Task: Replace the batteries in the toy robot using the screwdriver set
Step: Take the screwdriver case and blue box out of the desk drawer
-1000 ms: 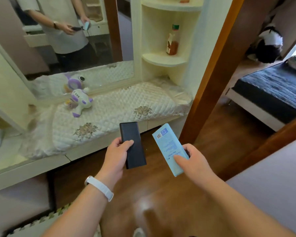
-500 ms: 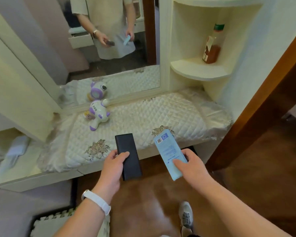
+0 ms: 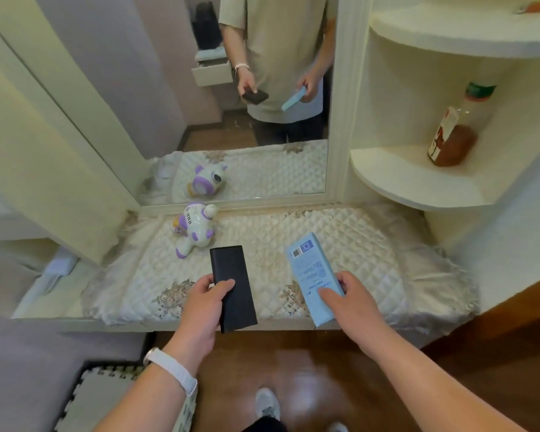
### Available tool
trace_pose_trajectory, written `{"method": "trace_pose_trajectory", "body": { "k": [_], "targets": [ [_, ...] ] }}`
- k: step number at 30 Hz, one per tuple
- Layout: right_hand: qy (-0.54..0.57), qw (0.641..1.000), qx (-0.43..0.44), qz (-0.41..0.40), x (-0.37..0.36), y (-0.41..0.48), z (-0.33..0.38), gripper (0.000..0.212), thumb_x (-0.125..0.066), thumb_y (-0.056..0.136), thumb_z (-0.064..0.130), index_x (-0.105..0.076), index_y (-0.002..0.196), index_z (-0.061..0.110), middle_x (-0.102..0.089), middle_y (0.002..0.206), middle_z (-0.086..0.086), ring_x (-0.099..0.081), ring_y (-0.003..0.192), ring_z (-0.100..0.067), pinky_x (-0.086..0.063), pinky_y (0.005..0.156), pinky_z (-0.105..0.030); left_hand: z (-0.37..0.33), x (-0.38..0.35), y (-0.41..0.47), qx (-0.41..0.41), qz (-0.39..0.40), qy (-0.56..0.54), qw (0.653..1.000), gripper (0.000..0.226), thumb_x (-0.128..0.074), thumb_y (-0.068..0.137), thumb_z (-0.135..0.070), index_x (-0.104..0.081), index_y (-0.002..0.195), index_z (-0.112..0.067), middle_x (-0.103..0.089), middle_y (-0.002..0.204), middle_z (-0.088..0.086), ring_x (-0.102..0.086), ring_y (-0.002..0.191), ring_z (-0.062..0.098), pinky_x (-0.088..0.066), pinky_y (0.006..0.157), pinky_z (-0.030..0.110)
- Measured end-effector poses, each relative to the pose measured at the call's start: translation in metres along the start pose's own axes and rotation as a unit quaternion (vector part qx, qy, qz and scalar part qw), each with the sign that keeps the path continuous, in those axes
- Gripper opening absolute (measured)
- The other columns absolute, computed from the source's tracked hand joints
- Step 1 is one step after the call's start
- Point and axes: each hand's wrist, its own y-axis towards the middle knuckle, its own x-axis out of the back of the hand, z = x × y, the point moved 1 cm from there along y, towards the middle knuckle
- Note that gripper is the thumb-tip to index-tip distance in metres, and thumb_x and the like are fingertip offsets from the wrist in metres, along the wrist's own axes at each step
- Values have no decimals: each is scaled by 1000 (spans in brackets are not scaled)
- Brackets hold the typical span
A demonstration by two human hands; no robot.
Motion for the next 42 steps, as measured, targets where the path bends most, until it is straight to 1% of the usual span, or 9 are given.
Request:
{"method": "trace_pose_trajectory", "body": {
  "k": [3,6,11,16,23,28,31,38,42],
  "targets": [
    [0,1000,-16,7,-6,23,1,7,-58,90,23,-54,96,25,-65,99,7,-65,87,-11,-57,70,-34,-6,-2,23,-2,-11,-12,1000,14,-63,97,-19,-65,109,-13,-74,103,10,-72,93,29,-61,72,43],
    [-1,1000,-24,7,-15,45,7,7,-56,93,23,-52,98,25,-64,102,7,-65,87,-10,-56,67,-31,-9,-2,52,3,-11,-18,1000,12,-64,96,-19,-66,108,-15,-74,104,10,-72,93,29,-60,72,42],
    [-30,999,-33,-27,-25,87,20,9,-59,92,23,-53,99,24,-64,99,5,-66,84,-15,-59,71,-44,-15,-11,112,32,14,-52,998,14,-63,96,-16,-63,109,-10,-73,104,13,-71,90,30,-57,73,43],
    [-74,995,-52,-46,-46,136,44,10,-60,90,20,-53,97,24,-65,97,4,-66,84,-15,-59,73,-42,-28,-12,183,47,38,-66,996,16,-65,93,-13,-64,109,-9,-74,96,11,-71,80,24,-54,57,30],
    [-70,991,-86,-73,-81,192,54,11,-61,91,17,-54,96,22,-64,97,2,-65,87,-16,-57,74,-40,-33,-14,256,68,61,-34,995,14,-66,93,-14,-63,107,-14,-72,94,9,-71,78,20,-52,49,24],
    [-57,986,-140,-70,-102,222,42,11,-62,90,15,-55,97,18,-65,98,0,-66,86,-17,-58,74,-41,-15,-27,289,112,77,15,991,15,-67,91,-14,-66,106,-14,-73,95,10,-72,82,24,-59,62,33],
    [-55,982,-170,-63,-113,236,31,10,-61,90,15,-54,98,15,-65,99,-2,-66,87,-18,-59,76,-43,-6,-32,303,124,74,46,989,12,-67,92,-15,-65,103,-14,-73,93,8,-71,80,22,-57,60,31],
    [-47,979,-192,-39,-126,263,11,16,-61,92,19,-54,106,17,-65,105,1,-66,92,-15,-59,73,-35,4,-40,328,136,83,98,982,17,-67,90,-14,-65,108,-13,-72,95,8,-70,86,24,-59,73,36],
    [-107,979,-170,-24,-125,271,6,15,-58,94,25,-52,107,20,-64,102,6,-61,85,-2,-44,57,-13,10,-40,340,136,92,121,979,19,-68,91,-14,-67,110,-14,-74,95,6,-72,85,22,-61,71,35]
  ]
}}
